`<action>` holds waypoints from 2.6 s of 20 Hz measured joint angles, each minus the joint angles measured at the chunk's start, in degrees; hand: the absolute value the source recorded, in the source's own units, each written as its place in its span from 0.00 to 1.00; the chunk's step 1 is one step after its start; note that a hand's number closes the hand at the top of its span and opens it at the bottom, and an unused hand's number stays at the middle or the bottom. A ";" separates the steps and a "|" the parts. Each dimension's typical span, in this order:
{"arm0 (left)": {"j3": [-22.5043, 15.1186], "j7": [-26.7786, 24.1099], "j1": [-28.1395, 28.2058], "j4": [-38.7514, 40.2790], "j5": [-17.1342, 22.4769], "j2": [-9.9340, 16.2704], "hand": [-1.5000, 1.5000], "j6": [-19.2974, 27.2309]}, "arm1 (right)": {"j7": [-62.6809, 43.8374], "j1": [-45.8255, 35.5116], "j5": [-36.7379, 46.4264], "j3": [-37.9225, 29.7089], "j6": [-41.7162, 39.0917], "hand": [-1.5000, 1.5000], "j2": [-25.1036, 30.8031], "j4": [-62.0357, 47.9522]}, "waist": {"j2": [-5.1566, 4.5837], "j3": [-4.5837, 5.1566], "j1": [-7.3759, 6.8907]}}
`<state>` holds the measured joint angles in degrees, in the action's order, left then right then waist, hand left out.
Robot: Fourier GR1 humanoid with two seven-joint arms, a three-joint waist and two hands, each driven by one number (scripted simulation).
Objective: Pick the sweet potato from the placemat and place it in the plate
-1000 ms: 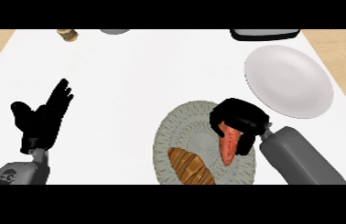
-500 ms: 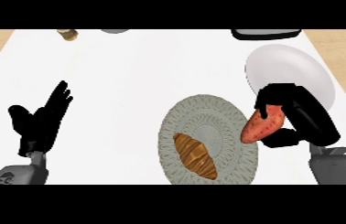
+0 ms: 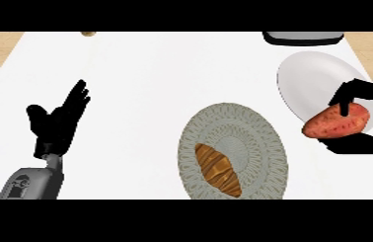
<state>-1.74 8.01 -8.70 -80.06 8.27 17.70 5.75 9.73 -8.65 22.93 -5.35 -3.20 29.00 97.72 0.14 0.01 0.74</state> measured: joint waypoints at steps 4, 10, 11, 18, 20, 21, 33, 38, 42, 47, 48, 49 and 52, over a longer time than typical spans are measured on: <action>0.32 0.65 -0.45 -0.51 -0.52 -0.32 0.50 -0.48 | 3.28 -4.62 -0.53 -4.35 -0.31 1.00 1.65 -10.65 | -0.17 -0.02 -0.77; 0.66 1.51 -0.71 -1.14 -1.13 -1.05 0.50 -1.13 | 11.72 -12.22 2.73 -6.94 1.36 1.00 4.52 -29.47 | -0.34 -0.05 -1.44; 0.40 1.09 -0.09 -1.33 -1.36 -1.31 0.50 -1.24 | 12.69 -13.74 3.65 -6.78 1.30 1.00 5.25 -32.69 | -0.38 -0.06 -1.65; 0.76 1.71 -1.45 -1.25 -1.49 -1.19 0.50 -2.16 | 19.32 -20.95 6.14 -5.73 -4.19 0.00 8.27 -52.98 | -0.76 -0.12 -2.47; 0.78 2.16 -2.10 -1.35 -1.71 -1.56 0.50 -1.87 | 23.01 -23.16 7.17 -5.05 -5.36 0.00 8.84 -58.20 | -0.79 -0.14 -2.57; 0.89 1.79 -1.69 -1.16 -1.73 -1.58 0.50 -2.16 | 24.97 -24.04 7.28 -5.07 -6.32 0.00 9.48 -60.17 | -0.74 -0.14 -2.47; 2.26 0.11 -1.34 1.04 -2.33 -2.08 0.50 -2.31 | 39.16 -30.85 -3.92 -12.76 -15.71 0.00 10.13 -65.91 | -0.20 -0.05 -1.05; 2.28 -0.27 -0.53 0.76 -2.77 -2.30 0.50 -2.19 | 30.28 -32.40 -10.38 -15.35 -24.82 0.00 11.99 -67.96 | -0.04 0.00 -0.81; 2.22 0.01 -1.40 1.05 -2.93 -2.72 0.50 -2.12 | 24.45 -32.86 -13.77 -15.97 -31.20 0.00 13.34 -70.77 | -0.26 -0.04 -0.99; 2.79 1.20 -2.10 0.77 -2.58 -1.94 0.50 -3.06 | 22.79 -31.83 -16.25 -16.38 -34.46 0.00 16.04 -72.45 | -0.50 -0.13 -1.49; 2.86 1.15 -2.43 1.04 -2.65 -2.01 0.50 -3.05 | 22.81 -31.58 -16.69 -16.44 -34.62 0.00 16.40 -72.37 | -0.52 -0.14 -1.45; 2.58 1.20 -2.52 0.90 -2.86 -2.43 0.50 -2.80 | 22.95 -31.54 -16.90 -16.37 -34.58 0.00 16.68 -72.45 | -0.57 -0.16 -1.59; 2.55 0.81 -1.93 0.38 -2.74 -2.63 0.50 -3.16 | 23.34 -30.85 -17.86 -16.57 -34.81 0.00 18.26 -72.98 | -0.67 -0.20 -1.93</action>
<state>0.81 8.82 -10.63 -79.68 5.53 15.07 2.58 33.07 -39.49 5.06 -21.92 -38.01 47.26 24.74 -0.53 -0.19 -1.19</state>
